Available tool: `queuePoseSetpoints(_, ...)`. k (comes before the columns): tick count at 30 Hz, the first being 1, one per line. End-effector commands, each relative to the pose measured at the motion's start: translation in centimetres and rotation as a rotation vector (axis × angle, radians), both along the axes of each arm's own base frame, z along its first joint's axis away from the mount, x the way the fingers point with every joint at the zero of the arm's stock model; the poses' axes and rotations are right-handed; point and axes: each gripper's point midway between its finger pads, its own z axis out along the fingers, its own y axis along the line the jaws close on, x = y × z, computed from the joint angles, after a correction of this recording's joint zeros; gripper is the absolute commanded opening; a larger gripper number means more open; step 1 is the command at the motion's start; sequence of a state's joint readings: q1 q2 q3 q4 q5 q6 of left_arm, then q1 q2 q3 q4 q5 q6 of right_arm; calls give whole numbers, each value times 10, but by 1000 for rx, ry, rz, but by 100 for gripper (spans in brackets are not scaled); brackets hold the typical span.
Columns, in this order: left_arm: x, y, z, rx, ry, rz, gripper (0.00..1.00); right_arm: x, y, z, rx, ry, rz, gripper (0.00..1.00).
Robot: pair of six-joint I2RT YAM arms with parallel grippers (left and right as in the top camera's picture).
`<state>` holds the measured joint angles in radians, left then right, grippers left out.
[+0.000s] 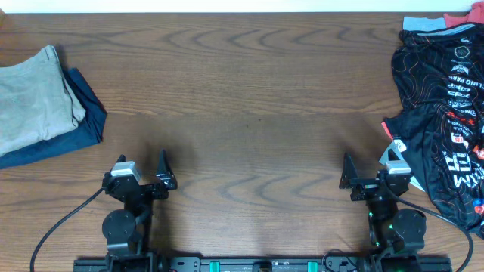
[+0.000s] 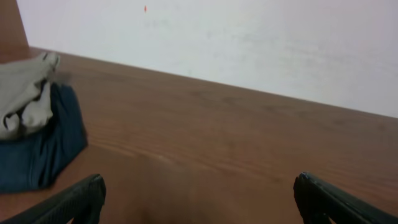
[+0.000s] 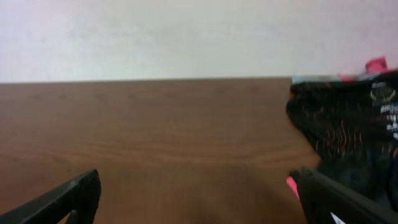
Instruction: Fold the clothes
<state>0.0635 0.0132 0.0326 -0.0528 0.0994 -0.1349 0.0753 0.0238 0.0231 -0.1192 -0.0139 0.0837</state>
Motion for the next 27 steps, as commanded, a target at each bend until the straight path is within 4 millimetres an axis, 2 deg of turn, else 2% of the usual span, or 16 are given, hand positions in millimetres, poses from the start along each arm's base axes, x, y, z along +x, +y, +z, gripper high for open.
queuePoseSetpoints(1,-2,-5,-7,-29,61,-27,98,-3,-7,1,9,63,-33,99)
queuePoseSetpoints(7,0,-7,15,-36,134,-38,98,-3,-22,18,-19,178,-122,99)
queuePoseSetpoints(12,11,-7,37,-45,240,-39,98,7,-24,33,-39,319,-135,99)
queuePoseSetpoints(16,18,-7,49,-58,373,-42,98,16,-24,37,-60,480,-134,99)
queuePoseSetpoints(20,19,-7,52,-67,525,-41,98,20,-25,32,-81,687,-138,99)
queuePoseSetpoints(23,16,-7,49,-78,649,-39,98,20,-35,23,-88,871,-168,99)
queuePoseSetpoints(27,16,-7,40,-89,773,-37,98,34,-44,8,-62,1023,-185,99)
